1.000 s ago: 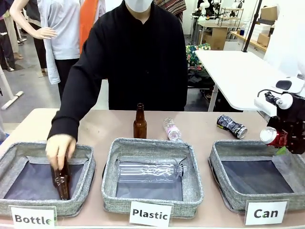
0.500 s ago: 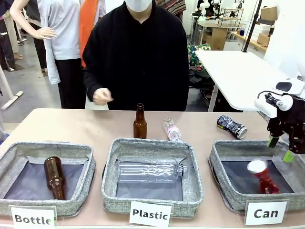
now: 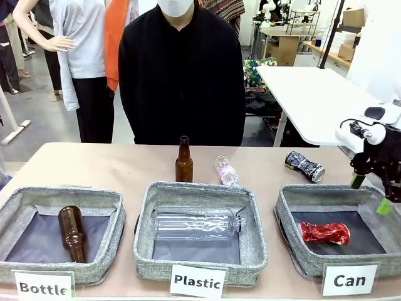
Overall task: Sort the can waste into the basket.
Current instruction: Pick up the can waste from the table and place it in the right Fabric basket.
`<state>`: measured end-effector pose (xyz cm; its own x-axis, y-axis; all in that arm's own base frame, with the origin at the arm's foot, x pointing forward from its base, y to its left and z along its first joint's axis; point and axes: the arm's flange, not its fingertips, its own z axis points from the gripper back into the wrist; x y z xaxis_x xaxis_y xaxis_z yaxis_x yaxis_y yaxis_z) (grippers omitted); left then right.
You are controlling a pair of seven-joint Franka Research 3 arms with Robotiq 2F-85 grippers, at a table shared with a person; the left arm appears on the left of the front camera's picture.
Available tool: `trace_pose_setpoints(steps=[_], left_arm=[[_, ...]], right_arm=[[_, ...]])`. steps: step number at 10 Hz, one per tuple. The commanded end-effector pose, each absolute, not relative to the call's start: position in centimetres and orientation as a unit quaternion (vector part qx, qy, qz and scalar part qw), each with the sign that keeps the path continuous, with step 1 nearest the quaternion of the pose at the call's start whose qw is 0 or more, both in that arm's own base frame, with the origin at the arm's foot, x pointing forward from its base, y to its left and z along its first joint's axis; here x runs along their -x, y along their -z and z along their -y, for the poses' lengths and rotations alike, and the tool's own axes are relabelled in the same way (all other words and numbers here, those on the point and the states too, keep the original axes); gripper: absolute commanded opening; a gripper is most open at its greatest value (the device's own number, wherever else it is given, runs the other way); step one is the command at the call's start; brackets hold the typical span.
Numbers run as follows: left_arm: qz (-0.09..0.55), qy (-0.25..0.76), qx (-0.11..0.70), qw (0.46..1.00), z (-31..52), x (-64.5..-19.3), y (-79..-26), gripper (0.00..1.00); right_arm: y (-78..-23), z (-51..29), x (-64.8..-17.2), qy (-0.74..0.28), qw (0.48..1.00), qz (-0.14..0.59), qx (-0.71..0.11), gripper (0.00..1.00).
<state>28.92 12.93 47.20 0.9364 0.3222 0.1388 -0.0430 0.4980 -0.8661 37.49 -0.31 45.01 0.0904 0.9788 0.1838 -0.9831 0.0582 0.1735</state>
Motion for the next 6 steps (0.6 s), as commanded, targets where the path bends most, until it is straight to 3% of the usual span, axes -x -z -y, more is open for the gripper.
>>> trace_pose_setpoints(steps=[1,2,3,6], left_arm=[[0.144,-0.106,0.499,0.848,-12.9,-28.5,-47.7,1.0],[0.144,-0.106,0.499,0.848,-12.9,-28.5,-47.7,1.0],[0.144,-0.106,0.499,0.848,-12.9,-28.5,-47.7,1.0],[0.144,-0.106,0.499,0.848,-12.9,-28.5,-47.7,1.0]], right_arm=[[-47.0,0.9,-38.3,-0.481,0.82,0.068,-0.303,1.0],[-47.7,1.3,-38.4,-0.378,0.839,0.09,-0.381,1.0],[-48.4,1.6,-39.0,-0.207,0.86,0.128,-0.448,1.0],[-48.8,4.1,-40.5,0.066,0.798,0.168,-0.575,1.0]])
